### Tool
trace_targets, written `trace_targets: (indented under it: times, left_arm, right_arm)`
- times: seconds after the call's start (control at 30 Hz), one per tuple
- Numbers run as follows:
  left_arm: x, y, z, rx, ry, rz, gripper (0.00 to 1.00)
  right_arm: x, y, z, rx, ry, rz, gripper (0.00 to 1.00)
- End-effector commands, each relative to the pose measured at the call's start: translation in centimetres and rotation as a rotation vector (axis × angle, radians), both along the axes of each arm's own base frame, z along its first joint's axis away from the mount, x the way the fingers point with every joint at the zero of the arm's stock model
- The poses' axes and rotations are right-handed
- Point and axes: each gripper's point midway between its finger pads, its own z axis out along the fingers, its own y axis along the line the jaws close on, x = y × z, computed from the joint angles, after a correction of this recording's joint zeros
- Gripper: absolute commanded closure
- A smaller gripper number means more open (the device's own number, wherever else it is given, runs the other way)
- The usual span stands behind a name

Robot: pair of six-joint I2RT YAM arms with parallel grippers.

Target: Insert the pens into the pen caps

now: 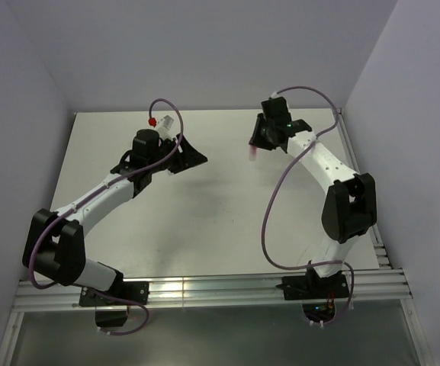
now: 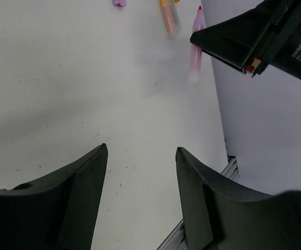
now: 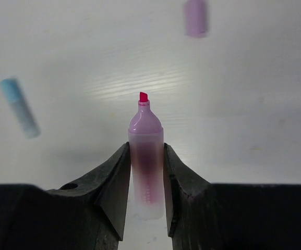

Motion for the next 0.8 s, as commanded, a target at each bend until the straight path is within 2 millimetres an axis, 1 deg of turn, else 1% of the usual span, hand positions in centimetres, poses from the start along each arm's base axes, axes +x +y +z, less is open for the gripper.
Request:
trace_targets:
  times: [0.0,0.03,0.07,0.1,0.13,0.2,0.23,0.3,0.33,0.5,0.53,0.57,0.67,0.77]
  left_arm:
    - [0.3,-1.2,4.2,-0.159,-0.118,-0.005,0.39]
    - [0.4,-1.3,4.4,-0.170,-0.131,-0.003,0.39]
    - [0.5,-1.4,4.4,-0.172,-0.133,-0.006,0.39]
    - [0.5,-1.4,4.4,-0.171,-0.138,-0.007,0.38]
    - [0.6,-1.5,4.5,-0.172,-0.153,-0.006,0.38]
    - [0.7,-1.5,4.7,-0.175,-0.175,0.000,0.38]
    - [0.7,-1.5,4.9,-0.178,-0.188,0.002,0.37]
    - [1.0,-1.4,4.8,-0.170,-0.191,0.016,0.37]
    - [1.0,-1.5,4.4,-0.161,-0.184,0.016,0.37]
    - [1.0,-1.6,3.7,-0.166,-0.177,0.019,0.37]
    - [1.1,-1.7,3.7,-0.169,-0.179,0.018,0.37]
    - [1.0,-1.8,3.9,-0.173,-0.186,0.014,0.38]
    - [1.0,-1.8,4.0,-0.180,-0.192,0.013,0.38]
    - [0.9,-1.8,3.9,-0.181,-0.192,0.010,0.38]
  right_arm:
    - [-0.9,6.0,4.5,0.132,-0.104,0.058,1.00]
    - [-1.3,7.1,5.3,0.145,-0.114,0.077,1.00]
    - [-1.3,8.2,6.5,0.167,-0.138,0.086,1.00]
    - [-2.3,10.4,7.3,0.211,-0.136,0.146,1.00]
    - [-2.4,11.3,8.4,0.233,-0.151,0.161,1.00]
    - [-2.9,13.1,9.0,0.261,-0.148,0.189,1.00]
    - [-2.8,13.6,9.9,0.270,-0.162,0.194,1.00]
    - [-3.2,14.6,10.0,0.266,-0.153,0.209,1.00]
    - [-3.0,14.9,10.4,0.263,-0.159,0.208,1.00]
    - [-3.3,16.2,10.9,0.271,-0.159,0.225,1.00]
    - [-3.7,16.8,11.1,0.268,-0.161,0.237,1.00]
    - [-3.8,17.0,10.8,0.257,-0.157,0.237,1.00]
    - [-4.2,17.7,10.6,0.256,-0.151,0.249,1.00]
    - [-4.3,18.0,10.7,0.251,-0.152,0.254,1.00]
